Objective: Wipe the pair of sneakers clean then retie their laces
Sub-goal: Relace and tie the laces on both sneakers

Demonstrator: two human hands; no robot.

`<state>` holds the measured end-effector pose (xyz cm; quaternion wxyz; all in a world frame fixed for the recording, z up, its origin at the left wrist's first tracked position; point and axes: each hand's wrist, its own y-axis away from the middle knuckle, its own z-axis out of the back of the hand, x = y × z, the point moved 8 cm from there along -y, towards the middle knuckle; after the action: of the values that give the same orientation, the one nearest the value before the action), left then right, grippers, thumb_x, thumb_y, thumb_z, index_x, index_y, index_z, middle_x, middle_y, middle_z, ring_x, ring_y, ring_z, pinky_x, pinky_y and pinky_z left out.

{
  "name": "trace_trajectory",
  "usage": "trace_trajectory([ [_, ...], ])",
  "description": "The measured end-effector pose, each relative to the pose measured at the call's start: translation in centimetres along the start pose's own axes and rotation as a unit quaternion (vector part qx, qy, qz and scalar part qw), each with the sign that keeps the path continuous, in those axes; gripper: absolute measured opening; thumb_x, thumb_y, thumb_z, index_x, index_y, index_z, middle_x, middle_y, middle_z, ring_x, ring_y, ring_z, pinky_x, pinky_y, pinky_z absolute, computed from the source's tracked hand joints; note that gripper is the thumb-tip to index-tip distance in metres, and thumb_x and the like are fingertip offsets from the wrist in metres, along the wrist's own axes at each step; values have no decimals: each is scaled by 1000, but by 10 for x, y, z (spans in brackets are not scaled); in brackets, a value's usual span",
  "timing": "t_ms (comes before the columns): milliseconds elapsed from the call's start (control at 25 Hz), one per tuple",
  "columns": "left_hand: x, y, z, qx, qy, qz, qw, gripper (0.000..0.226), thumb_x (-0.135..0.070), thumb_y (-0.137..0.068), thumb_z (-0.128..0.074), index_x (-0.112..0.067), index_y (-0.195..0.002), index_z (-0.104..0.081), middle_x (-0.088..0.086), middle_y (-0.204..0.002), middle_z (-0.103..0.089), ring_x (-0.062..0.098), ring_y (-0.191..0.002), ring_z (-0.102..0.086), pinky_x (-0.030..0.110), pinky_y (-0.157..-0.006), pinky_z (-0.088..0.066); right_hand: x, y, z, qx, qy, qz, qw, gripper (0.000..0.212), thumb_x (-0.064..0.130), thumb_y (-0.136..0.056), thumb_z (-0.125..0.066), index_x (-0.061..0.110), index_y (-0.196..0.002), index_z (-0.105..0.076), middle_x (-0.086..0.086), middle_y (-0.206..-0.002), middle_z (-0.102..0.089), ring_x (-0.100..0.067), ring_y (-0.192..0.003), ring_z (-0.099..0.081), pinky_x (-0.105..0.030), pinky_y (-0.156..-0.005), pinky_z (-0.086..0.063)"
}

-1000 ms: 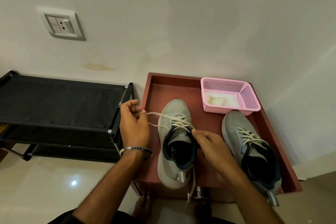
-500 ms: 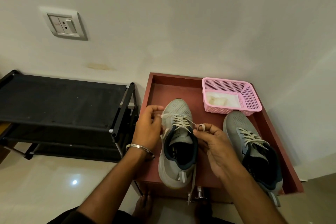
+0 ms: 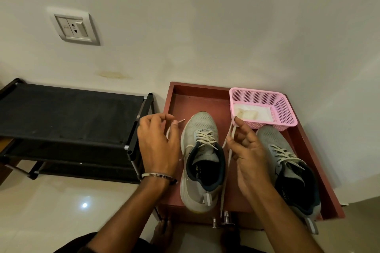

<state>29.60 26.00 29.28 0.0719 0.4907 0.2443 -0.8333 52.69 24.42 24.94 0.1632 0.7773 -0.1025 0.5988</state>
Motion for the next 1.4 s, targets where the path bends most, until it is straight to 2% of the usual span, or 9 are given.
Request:
trace_trajectory([
  [120,-5,16,-9,109,-52,-5,993,31,-46,-96,-51,-25,-73,-58,-8,-64,-58,7,-56,-54,24,-52,-44,30,7,3,-66,271,158,947,57,5,-85,-71,33,-133,-58,3,-118,-53,-8,-109,-52,-16,-84,-50],
  [240,17,36,-25,259,-222,45,939,56,-65,-94,-35,-22,-69,-60,-3,-59,-60,13,-54,-58,29,-52,-51,49,20,-3,-94,477,284,827,16,23,-85,-71,27,-100,-71,3,-104,-56,-14,-97,-54,-27,-75,-50],
  [400,32,37,-35,312,-212,97,921,41,-61,-96,-38,-28,-86,-60,-7,-74,-62,14,-72,-61,28,-61,-48,1,11,0,38,487,27,872,36,59,-90,-53,27,-87,-69,12,-81,-68,-7,-79,-64,-27,-67,-51],
  [520,31,32,-51,300,-4,135,944,16,-36,-96,-57,-24,-93,-68,-3,-82,-67,14,-80,-63,34,-71,-54,0,6,-3,14,378,54,924,13,37,-90,-66,29,-100,-70,14,-94,-70,-3,-92,-66,-26,-81,-55],
  [640,25,25,-56,245,157,152,945,14,-12,-91,-66,-16,-103,-73,-3,-99,-73,14,-94,-68,42,-89,-57,1,7,-18,51,266,87,959,33,10,-88,-69,26,-117,-66,11,-112,-70,1,-105,-64,-34,-94,-55],
  [920,-3,33,-68,221,98,-13,970,25,-21,-93,-56,-45,-101,-60,-10,-94,-70,10,-88,-68,40,-79,-58,29,45,-71,217,317,277,881,46,11,-96,-56,22,-141,-50,11,-145,-50,-2,-139,-38,-37,-116,-32],
  [1080,-10,41,-78,290,41,-65,954,24,-4,-92,-57,-4,-114,-63,15,-109,-68,28,-102,-66,40,-88,-55,21,41,-68,224,383,276,853,41,36,-101,-39,32,-140,-50,19,-145,-48,0,-143,-28,-50,-120,-16],
  [1200,-27,45,-70,289,85,-99,948,13,-18,-96,-53,-16,-98,-66,-2,-91,-68,13,-83,-67,37,-72,-58,27,34,-59,219,396,280,847,44,43,-102,-35,30,-143,-47,16,-136,-57,2,-131,-45,-46,-111,-35],
  [1400,-7,27,-71,260,156,30,953,19,-24,-97,-58,-18,-91,-74,-4,-76,-72,11,-76,-68,35,-72,-57,34,15,-27,114,421,276,857,34,31,-101,-48,25,-133,-57,8,-116,-68,-4,-105,-63,-36,-87,-54],
])
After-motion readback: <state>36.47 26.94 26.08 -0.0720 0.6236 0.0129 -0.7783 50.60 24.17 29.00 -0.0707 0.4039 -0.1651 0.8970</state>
